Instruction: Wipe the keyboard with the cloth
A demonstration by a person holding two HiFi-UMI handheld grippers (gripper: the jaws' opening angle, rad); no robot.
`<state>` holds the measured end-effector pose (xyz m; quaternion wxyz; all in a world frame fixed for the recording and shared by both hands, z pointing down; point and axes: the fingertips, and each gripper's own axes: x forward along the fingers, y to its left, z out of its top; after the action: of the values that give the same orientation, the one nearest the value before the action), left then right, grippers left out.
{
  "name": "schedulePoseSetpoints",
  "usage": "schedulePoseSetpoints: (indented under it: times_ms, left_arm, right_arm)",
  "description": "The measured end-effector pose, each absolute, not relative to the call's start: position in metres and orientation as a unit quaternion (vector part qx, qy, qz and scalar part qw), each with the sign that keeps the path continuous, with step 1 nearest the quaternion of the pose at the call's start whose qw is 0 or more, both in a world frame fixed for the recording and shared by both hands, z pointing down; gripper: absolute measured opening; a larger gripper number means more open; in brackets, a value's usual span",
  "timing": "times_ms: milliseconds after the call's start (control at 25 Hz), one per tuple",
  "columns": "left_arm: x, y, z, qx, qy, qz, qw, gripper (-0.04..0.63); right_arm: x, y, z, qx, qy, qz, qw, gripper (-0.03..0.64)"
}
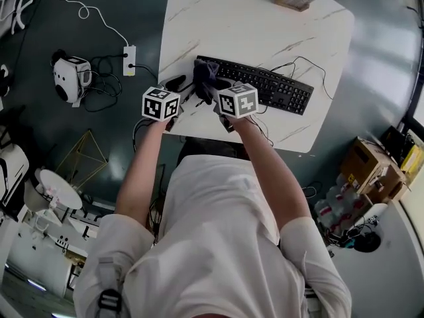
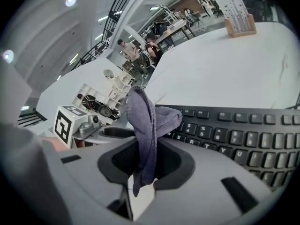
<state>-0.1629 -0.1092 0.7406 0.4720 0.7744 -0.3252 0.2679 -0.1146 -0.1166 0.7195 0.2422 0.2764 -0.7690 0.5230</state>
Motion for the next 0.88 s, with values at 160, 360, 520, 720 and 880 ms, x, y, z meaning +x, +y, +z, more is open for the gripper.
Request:
schedulePoseSetpoints:
  times_ms: [160, 360, 520, 720, 880]
  left_arm:
    - [-0.162, -0.108, 0.741, 0.779, -0.315, 0.274, 0.468, 0.215]
    - [-0.163, -0.109, 0.744, 0.771, -0.325, 0.291, 0.463, 0.203]
    - [-0.163, -0.108, 0.747, 0.764, -0.335, 0.310, 0.456, 0.189]
    - [-0.164, -0.108, 0.748, 0.757, -0.343, 0.320, 0.455, 0.184]
    - [-0.165, -0.109, 0.749, 0.752, -0.350, 0.324, 0.455, 0.184]
  right_arm:
    - [-0.090, -0.118, 0.721, 0.303, -0.758, 0.527, 0.235, 0.096]
    - [-0.059, -0.114, 0.721, 0.321, -0.750, 0.527, 0.238, 0.095]
    - [-0.026, -0.113, 0.721, 0.338, -0.744, 0.524, 0.240, 0.097]
    - [0.026, -0.112, 0.720, 0.364, -0.732, 0.522, 0.245, 0.096]
    - [0.069, -0.112, 0.718, 0.379, -0.725, 0.518, 0.250, 0.097]
